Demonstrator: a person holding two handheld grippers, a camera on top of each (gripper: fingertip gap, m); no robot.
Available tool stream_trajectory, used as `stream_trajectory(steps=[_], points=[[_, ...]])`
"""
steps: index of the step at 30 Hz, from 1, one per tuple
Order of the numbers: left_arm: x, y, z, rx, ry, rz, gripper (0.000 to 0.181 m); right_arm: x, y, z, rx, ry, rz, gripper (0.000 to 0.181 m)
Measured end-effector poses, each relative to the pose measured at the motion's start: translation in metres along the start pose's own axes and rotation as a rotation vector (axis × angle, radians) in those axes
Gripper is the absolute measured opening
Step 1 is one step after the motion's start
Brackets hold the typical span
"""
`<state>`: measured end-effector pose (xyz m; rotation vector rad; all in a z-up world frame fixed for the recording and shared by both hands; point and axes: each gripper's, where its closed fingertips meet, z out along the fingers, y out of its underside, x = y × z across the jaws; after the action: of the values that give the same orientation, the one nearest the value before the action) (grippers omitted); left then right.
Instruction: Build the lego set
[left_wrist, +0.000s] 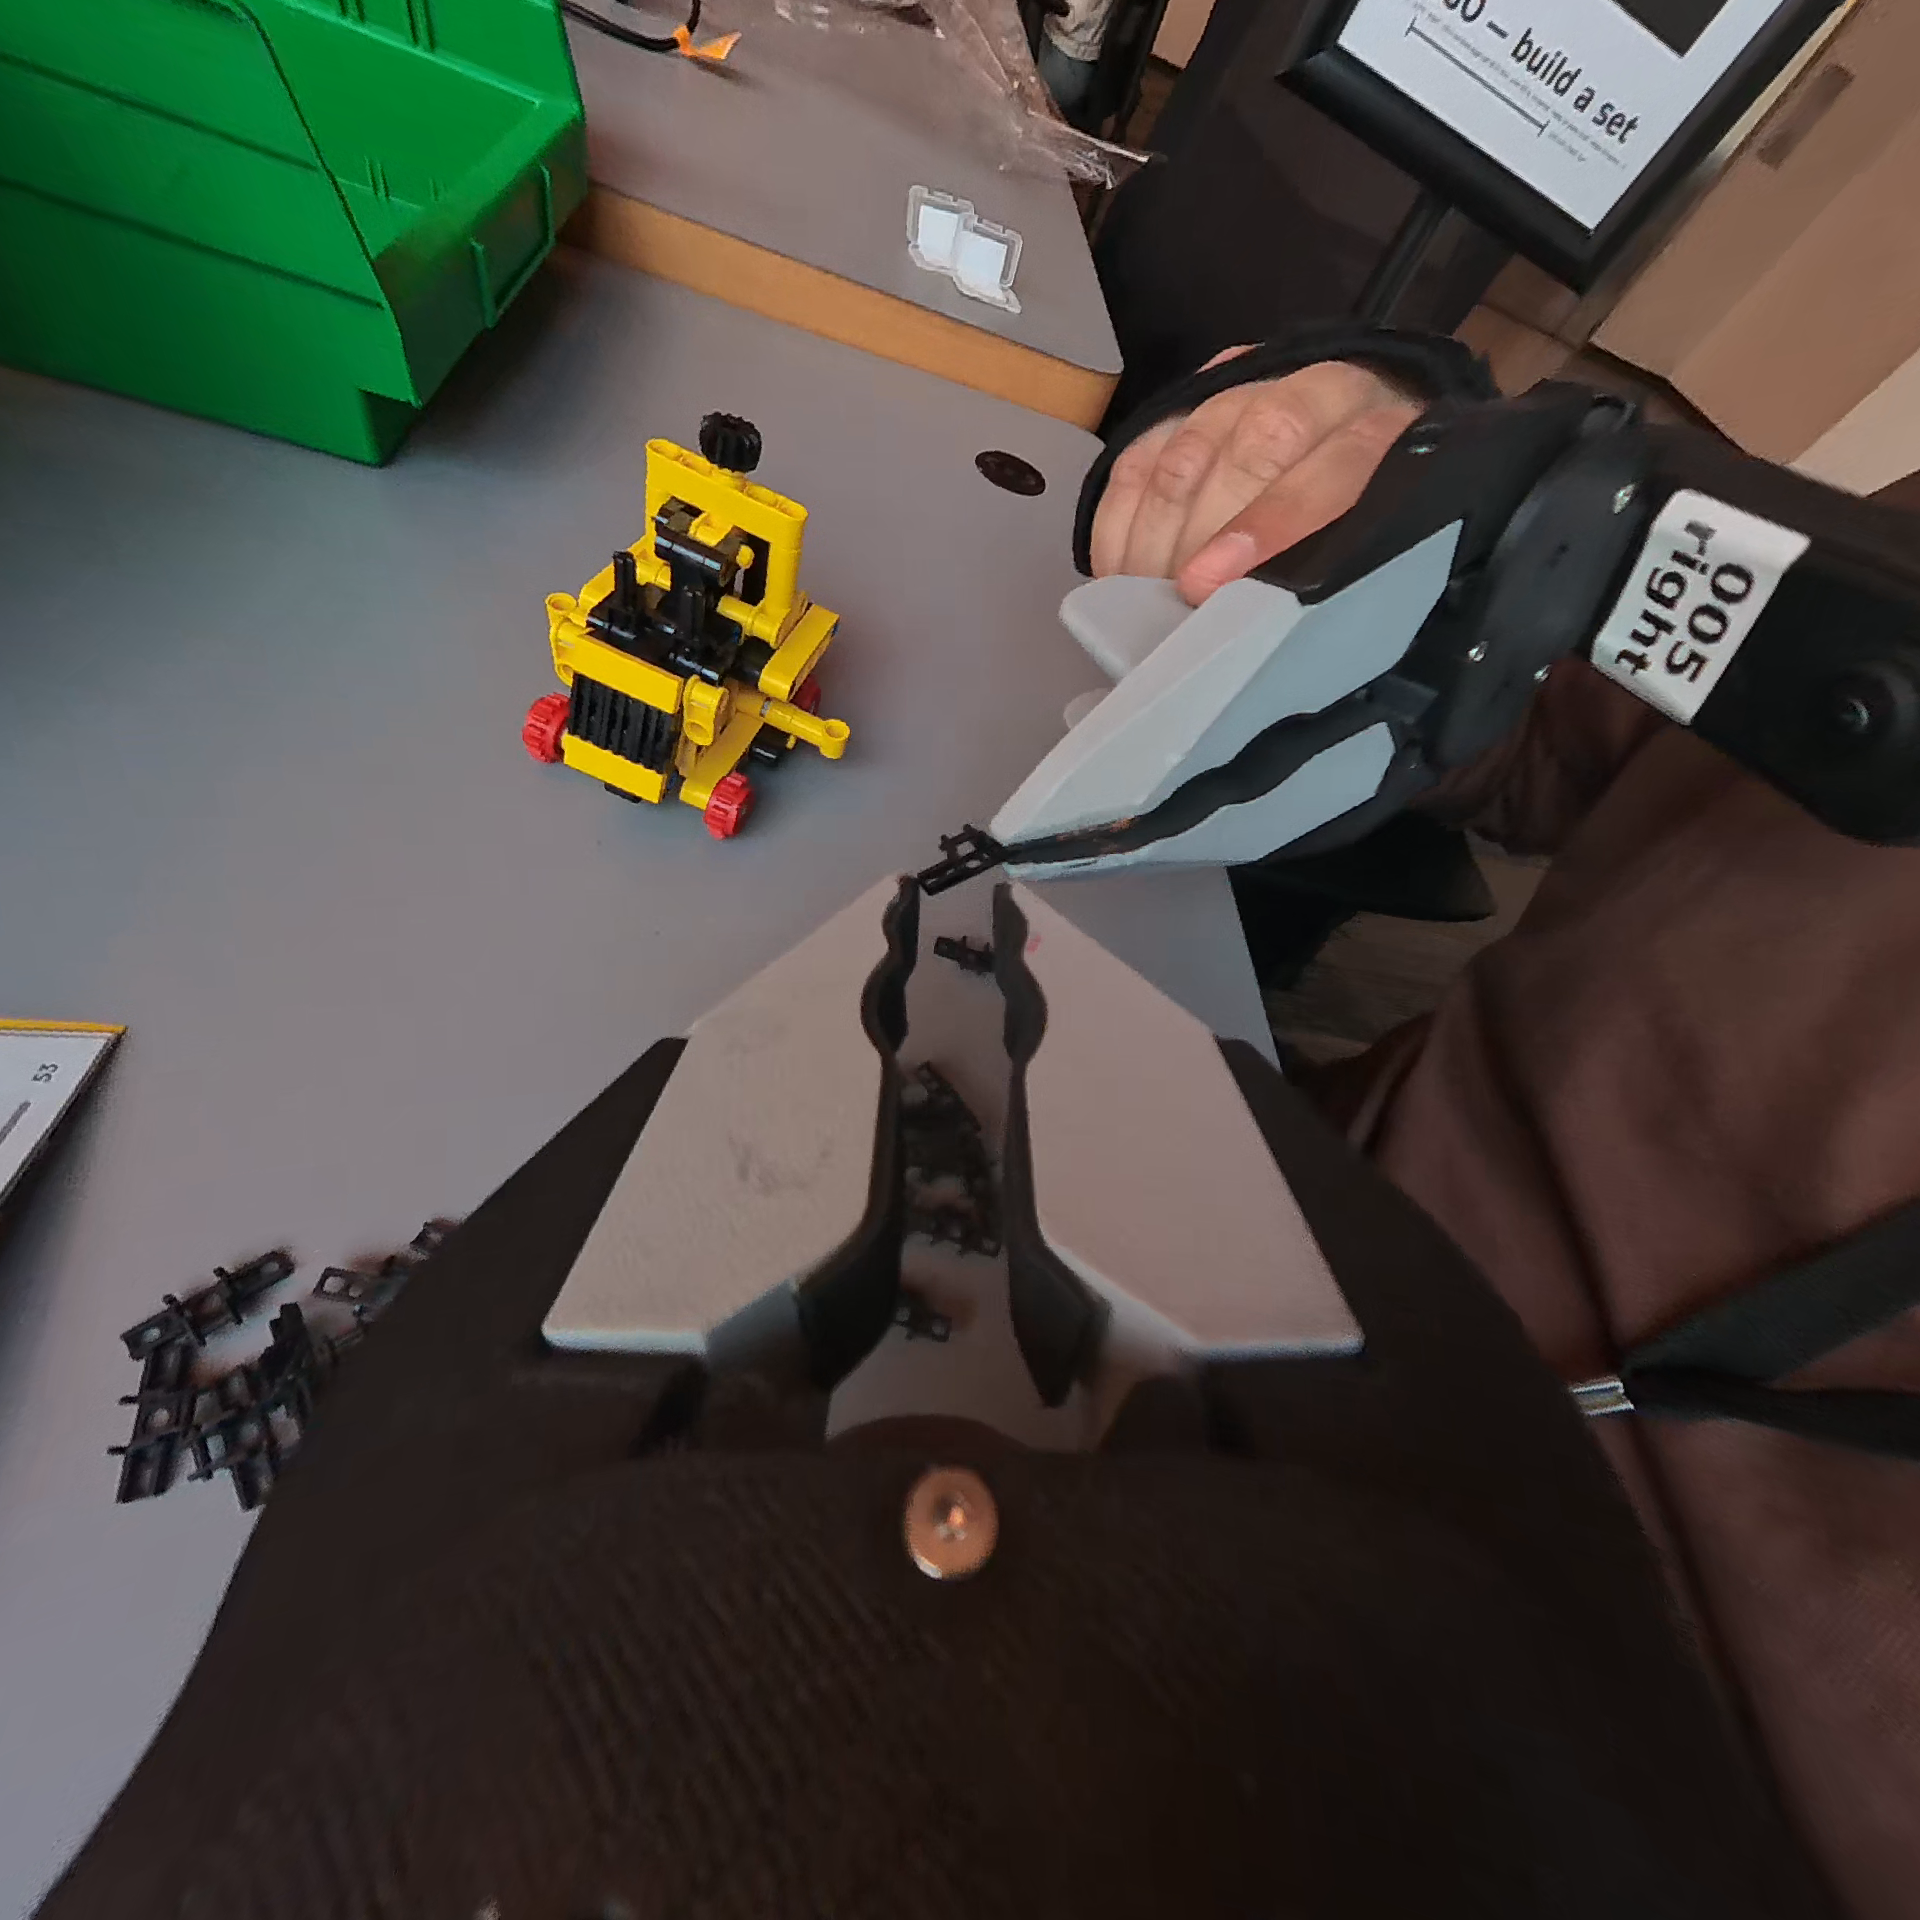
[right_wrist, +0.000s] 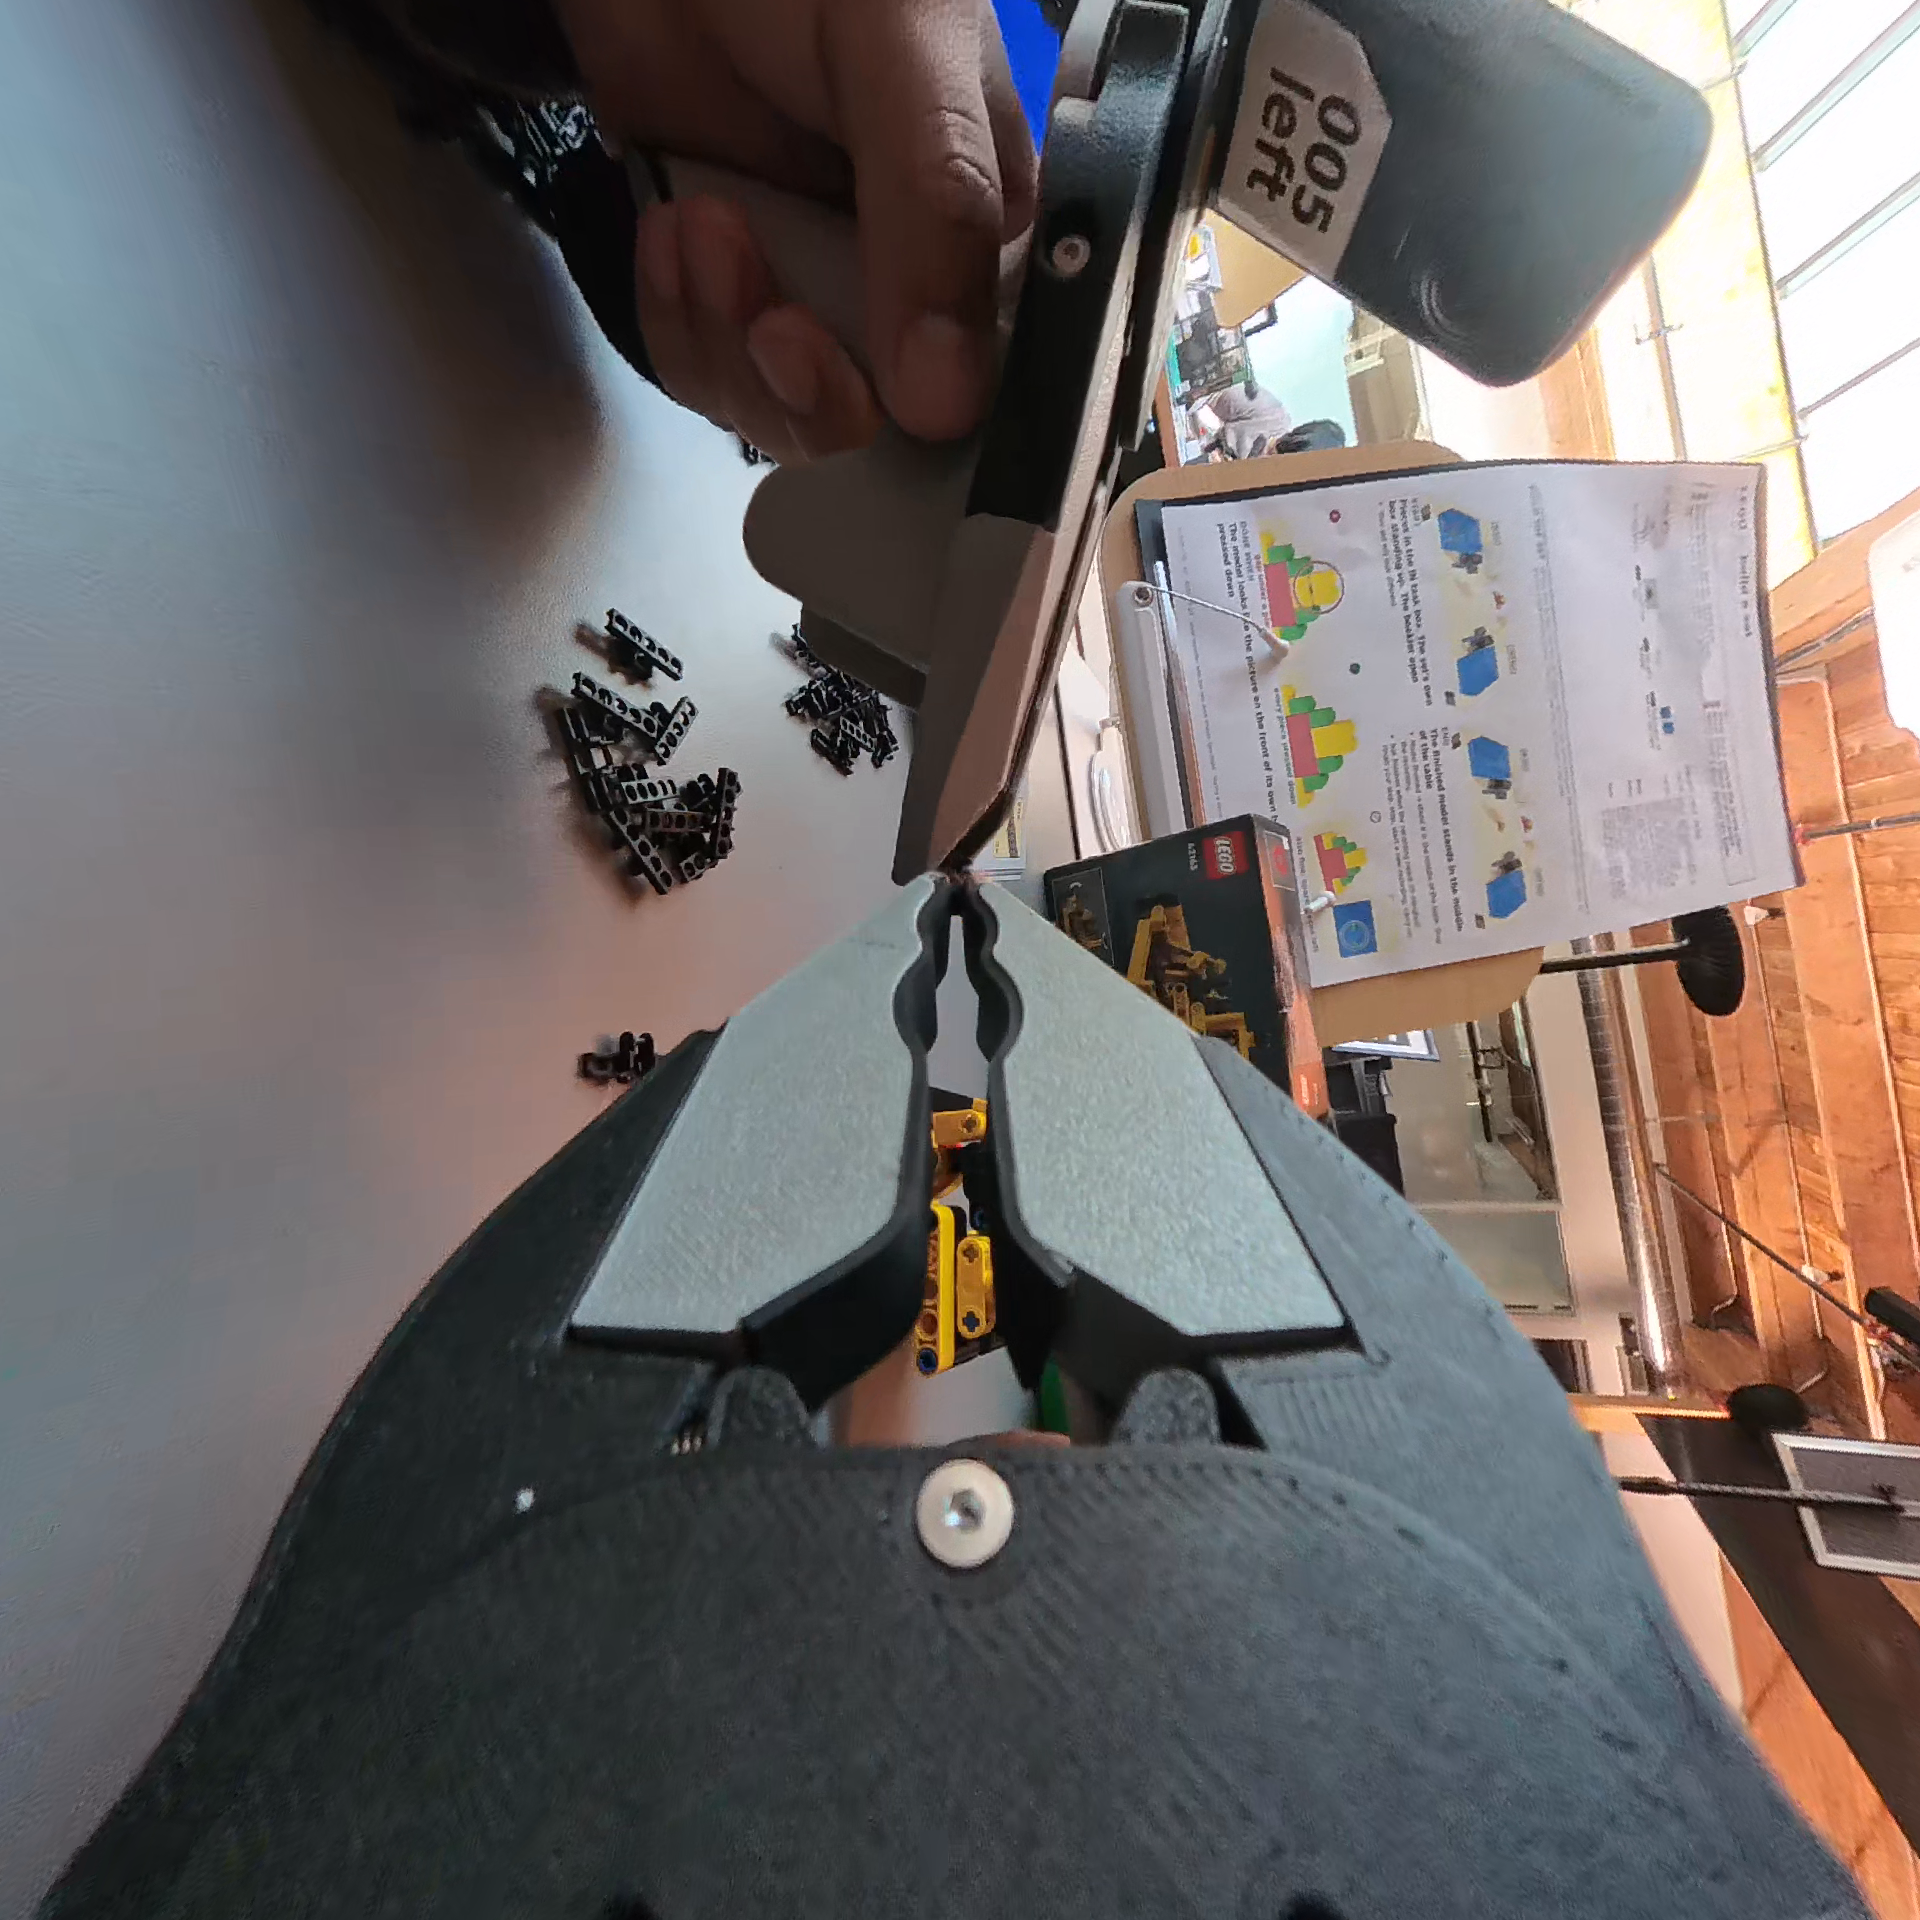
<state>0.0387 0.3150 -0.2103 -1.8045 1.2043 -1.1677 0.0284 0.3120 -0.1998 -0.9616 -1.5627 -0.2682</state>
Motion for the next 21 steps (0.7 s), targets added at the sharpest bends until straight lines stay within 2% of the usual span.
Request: stream_trajectory(steps=[16, 21], points=[[0.018, -0.001, -0.004, 0.012, 0.14, -0.028, 0.006, -0.003, -0.014, -0.013, 0.107, -0.06, 0.037, 0.0], [0.019, 0.007, -0.002, -0.035, 0.14, 0.007, 0.005, -0.011, -0.014, -0.014, 0.141, -0.145, 0.12, 0.0]])
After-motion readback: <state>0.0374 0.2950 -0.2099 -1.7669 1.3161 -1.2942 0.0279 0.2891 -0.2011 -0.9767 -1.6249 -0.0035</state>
